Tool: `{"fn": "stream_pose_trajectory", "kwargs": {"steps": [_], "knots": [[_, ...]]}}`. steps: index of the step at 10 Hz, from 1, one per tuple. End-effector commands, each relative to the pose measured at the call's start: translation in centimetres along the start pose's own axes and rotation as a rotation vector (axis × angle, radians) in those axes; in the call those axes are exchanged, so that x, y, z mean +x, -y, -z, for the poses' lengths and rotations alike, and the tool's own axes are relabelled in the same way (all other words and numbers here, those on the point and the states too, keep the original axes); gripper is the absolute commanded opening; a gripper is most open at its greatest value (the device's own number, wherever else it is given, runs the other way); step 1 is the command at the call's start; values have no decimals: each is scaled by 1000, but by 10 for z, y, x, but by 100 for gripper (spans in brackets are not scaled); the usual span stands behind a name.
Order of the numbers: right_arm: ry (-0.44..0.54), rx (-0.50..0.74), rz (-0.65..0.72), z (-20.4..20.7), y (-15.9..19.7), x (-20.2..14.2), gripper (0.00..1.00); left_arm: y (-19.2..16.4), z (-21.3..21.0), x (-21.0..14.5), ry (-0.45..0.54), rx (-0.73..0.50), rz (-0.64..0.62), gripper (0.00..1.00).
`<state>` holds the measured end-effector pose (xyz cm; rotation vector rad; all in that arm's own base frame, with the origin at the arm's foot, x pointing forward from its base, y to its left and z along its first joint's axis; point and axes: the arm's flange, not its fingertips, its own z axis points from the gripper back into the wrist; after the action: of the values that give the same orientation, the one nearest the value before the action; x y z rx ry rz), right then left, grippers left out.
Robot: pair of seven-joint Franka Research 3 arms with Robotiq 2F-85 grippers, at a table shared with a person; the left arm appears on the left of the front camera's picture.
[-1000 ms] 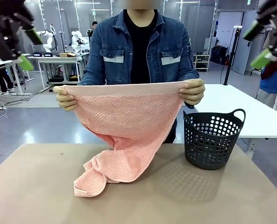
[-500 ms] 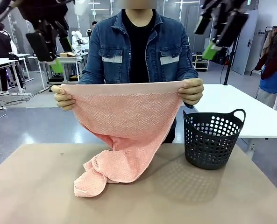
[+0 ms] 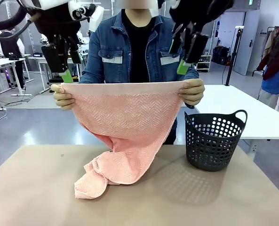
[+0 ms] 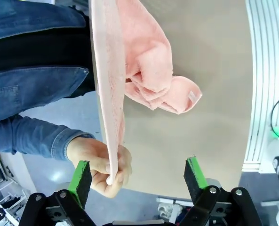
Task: Fold the towel.
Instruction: Grab the top end of the 100 cm Hotel Towel extended by the human.
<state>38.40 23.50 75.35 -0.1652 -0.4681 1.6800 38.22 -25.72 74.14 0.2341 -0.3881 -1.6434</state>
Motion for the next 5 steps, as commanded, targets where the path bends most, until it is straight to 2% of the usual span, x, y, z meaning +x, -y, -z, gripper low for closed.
{"fn": "stream_pose_trajectory", "kwargs": {"steps": [1,5], "knots": [[-12,28,-14,8,12,12,100,-10,11,6,-33,-8,-27,100],[-30,91,-3,45,25,12,100,-28,44,5,-25,-32,-62,100]]}}
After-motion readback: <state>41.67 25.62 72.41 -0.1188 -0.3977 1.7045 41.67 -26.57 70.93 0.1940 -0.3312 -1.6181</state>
